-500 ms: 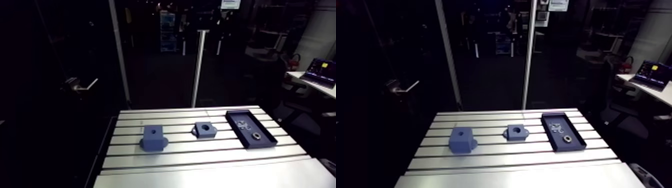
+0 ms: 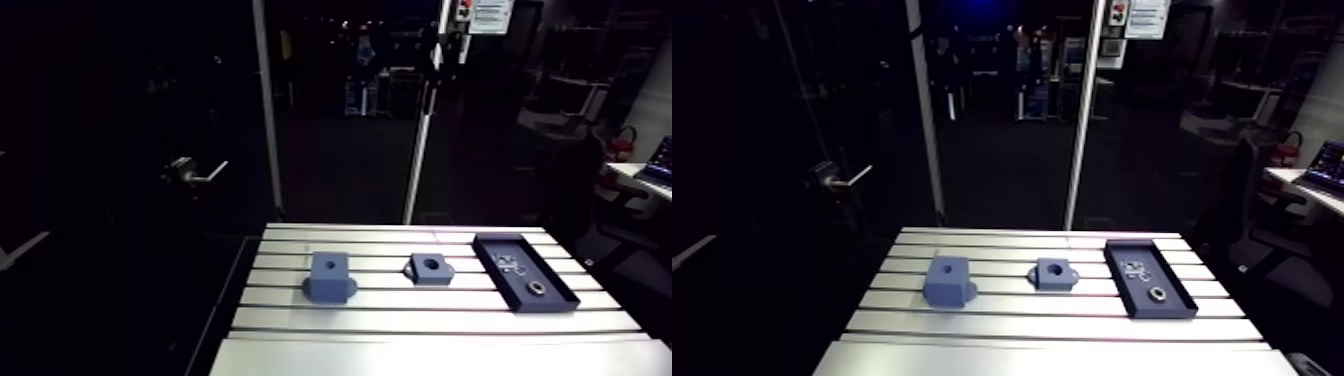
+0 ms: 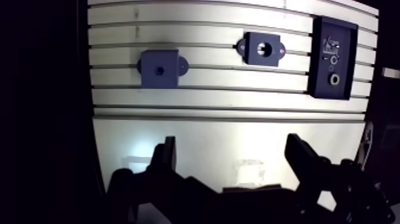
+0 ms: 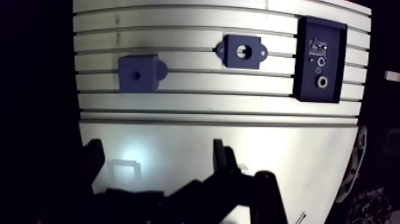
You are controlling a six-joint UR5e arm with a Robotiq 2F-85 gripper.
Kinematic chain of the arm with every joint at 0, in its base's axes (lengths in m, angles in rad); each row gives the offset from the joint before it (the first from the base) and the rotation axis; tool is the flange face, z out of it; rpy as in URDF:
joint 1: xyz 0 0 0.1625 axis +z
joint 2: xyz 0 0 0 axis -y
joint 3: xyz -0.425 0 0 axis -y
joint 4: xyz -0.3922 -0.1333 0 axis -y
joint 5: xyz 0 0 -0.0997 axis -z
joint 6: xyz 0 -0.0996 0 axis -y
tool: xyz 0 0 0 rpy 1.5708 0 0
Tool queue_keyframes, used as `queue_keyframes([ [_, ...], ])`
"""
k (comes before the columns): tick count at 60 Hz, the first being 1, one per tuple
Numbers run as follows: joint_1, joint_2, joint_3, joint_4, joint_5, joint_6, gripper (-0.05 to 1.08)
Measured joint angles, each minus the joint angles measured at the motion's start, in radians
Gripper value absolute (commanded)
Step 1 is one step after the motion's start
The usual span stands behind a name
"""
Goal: Pick up the bearing and press it into the housing until flush.
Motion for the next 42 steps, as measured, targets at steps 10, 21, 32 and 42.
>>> queue_keyframes([
  [10, 0.002, 0.000, 0.001, -0.003, -0.003, -0.001, 0.01],
  [21, -0.003, 0.002, 0.003, -0.005, -0.022, -0.007, 0.01],
  [32, -0.041, 0.004, 0.013, -0.008, -0.059, -0.026, 0.01],
  [42, -0.096, 0.004, 0.029, -0.014, -0.076, -0.070, 0.01],
])
